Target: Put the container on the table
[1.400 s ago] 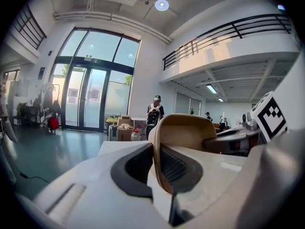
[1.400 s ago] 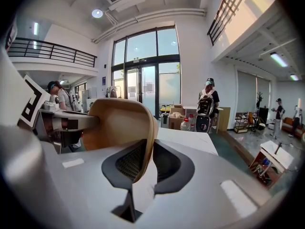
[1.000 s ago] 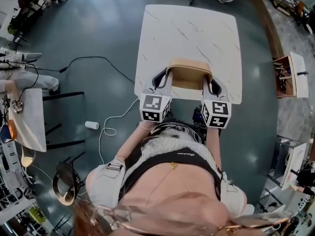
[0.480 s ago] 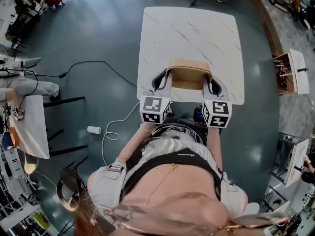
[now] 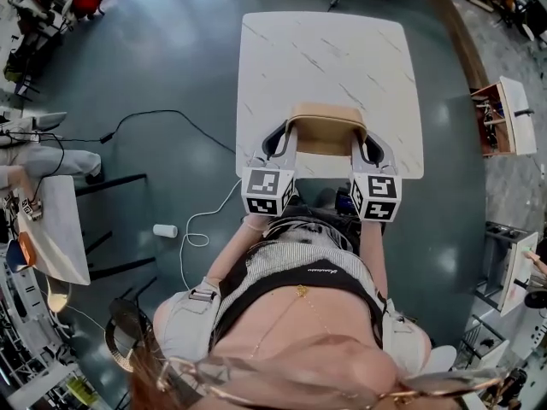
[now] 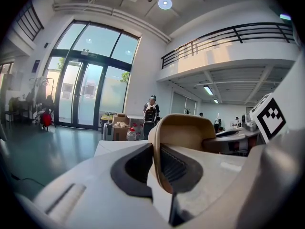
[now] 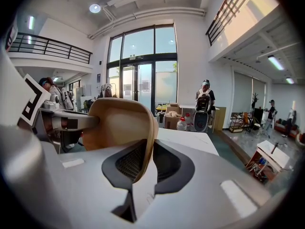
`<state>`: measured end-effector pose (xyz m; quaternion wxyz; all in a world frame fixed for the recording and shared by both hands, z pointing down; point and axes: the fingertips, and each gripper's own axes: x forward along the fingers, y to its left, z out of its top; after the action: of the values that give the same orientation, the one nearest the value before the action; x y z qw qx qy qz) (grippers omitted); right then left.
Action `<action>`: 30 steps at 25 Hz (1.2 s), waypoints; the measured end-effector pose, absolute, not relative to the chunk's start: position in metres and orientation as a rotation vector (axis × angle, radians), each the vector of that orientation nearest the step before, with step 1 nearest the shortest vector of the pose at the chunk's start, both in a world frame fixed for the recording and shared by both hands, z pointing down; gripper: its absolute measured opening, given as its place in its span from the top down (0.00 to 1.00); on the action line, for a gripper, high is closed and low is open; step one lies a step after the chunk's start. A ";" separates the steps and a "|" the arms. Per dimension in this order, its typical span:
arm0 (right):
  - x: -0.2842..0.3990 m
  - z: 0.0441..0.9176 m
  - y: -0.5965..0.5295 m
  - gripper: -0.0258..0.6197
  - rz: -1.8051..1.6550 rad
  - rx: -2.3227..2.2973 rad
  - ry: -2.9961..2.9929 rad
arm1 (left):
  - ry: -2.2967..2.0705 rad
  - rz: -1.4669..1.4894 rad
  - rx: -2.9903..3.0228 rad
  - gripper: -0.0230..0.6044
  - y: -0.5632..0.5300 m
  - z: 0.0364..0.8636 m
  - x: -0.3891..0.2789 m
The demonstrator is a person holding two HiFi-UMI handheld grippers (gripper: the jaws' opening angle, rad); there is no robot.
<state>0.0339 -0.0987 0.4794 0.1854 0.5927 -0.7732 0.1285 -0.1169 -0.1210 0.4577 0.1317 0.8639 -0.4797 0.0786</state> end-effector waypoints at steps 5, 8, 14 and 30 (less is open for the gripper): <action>0.043 0.484 -0.096 0.85 0.381 1.665 -2.169 | -1.374 0.243 2.500 0.91 -0.120 0.463 -0.107; 0.049 0.487 -0.098 0.84 0.382 1.631 -2.186 | -1.380 0.261 2.493 0.91 -0.123 0.465 -0.101; 0.072 0.484 -0.116 0.85 0.372 1.610 -2.209 | -1.426 0.259 2.473 0.91 -0.135 0.462 -0.078; 0.149 0.476 -0.175 0.85 0.363 1.522 -2.278 | -1.522 0.273 2.409 0.91 -0.179 0.452 -0.002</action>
<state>0.1489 -0.1747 0.4759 0.1882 0.5409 -0.8096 0.1290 -0.0022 -0.1790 0.4519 0.1388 0.8334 -0.5266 0.0944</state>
